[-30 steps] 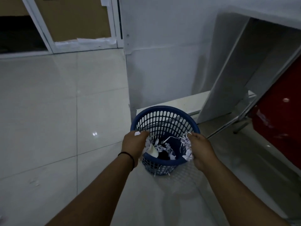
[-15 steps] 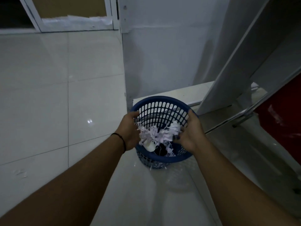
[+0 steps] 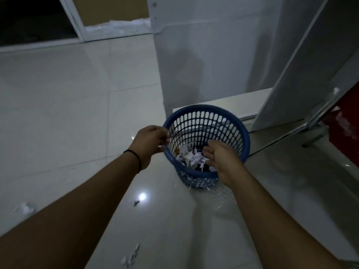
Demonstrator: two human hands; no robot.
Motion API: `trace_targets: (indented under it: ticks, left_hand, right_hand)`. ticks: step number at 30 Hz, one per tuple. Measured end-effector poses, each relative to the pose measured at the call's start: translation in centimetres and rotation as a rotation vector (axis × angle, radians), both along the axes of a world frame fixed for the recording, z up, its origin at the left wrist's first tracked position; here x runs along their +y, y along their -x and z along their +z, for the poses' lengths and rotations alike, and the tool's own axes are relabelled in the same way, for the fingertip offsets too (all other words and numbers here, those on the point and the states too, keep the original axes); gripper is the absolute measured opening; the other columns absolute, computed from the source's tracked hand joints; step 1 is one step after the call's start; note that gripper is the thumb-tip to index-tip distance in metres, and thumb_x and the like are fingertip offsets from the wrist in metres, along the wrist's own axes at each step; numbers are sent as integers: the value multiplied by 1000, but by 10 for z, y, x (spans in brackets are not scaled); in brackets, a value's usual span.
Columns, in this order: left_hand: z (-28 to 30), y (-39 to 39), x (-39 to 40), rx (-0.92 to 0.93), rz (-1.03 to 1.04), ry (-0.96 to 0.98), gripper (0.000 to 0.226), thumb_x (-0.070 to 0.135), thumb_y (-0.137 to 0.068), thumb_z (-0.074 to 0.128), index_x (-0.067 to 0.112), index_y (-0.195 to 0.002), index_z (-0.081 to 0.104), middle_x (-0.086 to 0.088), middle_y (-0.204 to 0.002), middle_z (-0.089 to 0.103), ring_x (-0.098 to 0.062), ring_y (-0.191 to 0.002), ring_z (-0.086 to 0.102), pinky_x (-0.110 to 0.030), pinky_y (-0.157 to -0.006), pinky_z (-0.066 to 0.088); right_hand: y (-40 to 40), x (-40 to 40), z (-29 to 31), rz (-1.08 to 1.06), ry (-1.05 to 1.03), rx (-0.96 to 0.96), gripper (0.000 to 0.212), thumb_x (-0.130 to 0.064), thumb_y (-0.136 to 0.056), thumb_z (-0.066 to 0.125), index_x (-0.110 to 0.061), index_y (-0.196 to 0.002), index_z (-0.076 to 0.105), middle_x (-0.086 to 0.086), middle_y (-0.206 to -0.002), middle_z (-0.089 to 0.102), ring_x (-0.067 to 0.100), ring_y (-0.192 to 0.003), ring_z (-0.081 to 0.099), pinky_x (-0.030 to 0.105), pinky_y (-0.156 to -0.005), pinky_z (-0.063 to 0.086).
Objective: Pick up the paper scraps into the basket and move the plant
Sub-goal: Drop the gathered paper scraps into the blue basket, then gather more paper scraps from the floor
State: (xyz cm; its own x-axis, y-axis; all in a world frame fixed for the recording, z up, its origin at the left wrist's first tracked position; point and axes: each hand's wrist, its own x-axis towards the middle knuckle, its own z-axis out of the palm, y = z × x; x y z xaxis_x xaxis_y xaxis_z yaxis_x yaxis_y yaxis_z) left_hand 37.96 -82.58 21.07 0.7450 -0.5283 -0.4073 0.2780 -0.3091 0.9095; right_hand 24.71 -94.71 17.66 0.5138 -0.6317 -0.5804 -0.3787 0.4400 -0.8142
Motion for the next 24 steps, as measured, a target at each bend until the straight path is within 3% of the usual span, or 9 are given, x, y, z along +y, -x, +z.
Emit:
trace_targets:
  ticks: [2,4,7,12,15,17,21,24]
  left_hand:
    - [5,1,31,-67,29,-42,13,6,-90,48,9,-92,60,-5,-77,58,-15,-67,55,-24,-59,47]
    - [3,-5,69,-141,39,-91,16,8,-90,48,13,-82,61,-4,-73,56,-14,-62,52,-22,-54,43]
    - [-12,-18,141,-215,18,-201,15,11,-88,52,16,-77,62,-3,-72,57,-14,-60,50,-23,-53,39]
    - [-63,-47,249,-268,-103,-463,7,16,-87,58,14,-84,64,-3,-78,63,-16,-68,57,-24,-57,44]
    - [-106,-58,293,-372,-112,-582,6,18,-85,62,17,-80,65,-5,-80,66,-22,-77,62,-30,-71,50]
    - [-139,-58,315,-405,-156,-641,5,20,-85,62,18,-82,66,-6,-86,68,-23,-84,64,-32,-77,50]
    - [-192,-50,348,-477,-318,-743,13,27,-84,64,19,-93,68,1,-91,64,-13,-83,58,-18,-66,41]
    - [-216,-48,364,-528,-395,-798,20,27,-83,65,17,-100,68,3,-89,60,-13,-79,56,-20,-70,39]
  right_hand:
    - [0,21,4,96,75,42,23,-22,-96,44,-10,-103,63,1,-87,64,20,-87,60,40,-85,52]
    - [-2,47,3,180,152,27,21,-20,-96,45,-15,-84,62,3,-80,64,17,-73,58,34,-64,49]
    - [-7,98,-13,334,198,38,18,-21,-96,46,-16,-85,59,0,-76,62,15,-65,53,27,-54,41]
    - [-18,173,-88,583,248,181,15,-23,-94,50,-14,-92,62,5,-91,67,17,-73,59,27,-60,45]
    - [-21,210,-143,659,295,279,18,-23,-92,49,-13,-95,64,7,-98,66,26,-89,62,31,-72,46]
    - [-20,230,-177,705,332,341,22,-25,-93,48,-13,-101,65,8,-102,66,23,-87,59,27,-74,43]
    - [-10,261,-234,829,416,433,27,-21,-93,51,-9,-112,66,9,-119,66,22,-98,60,19,-79,37]
    - [-2,287,-274,895,489,453,30,-19,-86,60,-3,-111,66,16,-125,59,27,-109,59,22,-85,43]
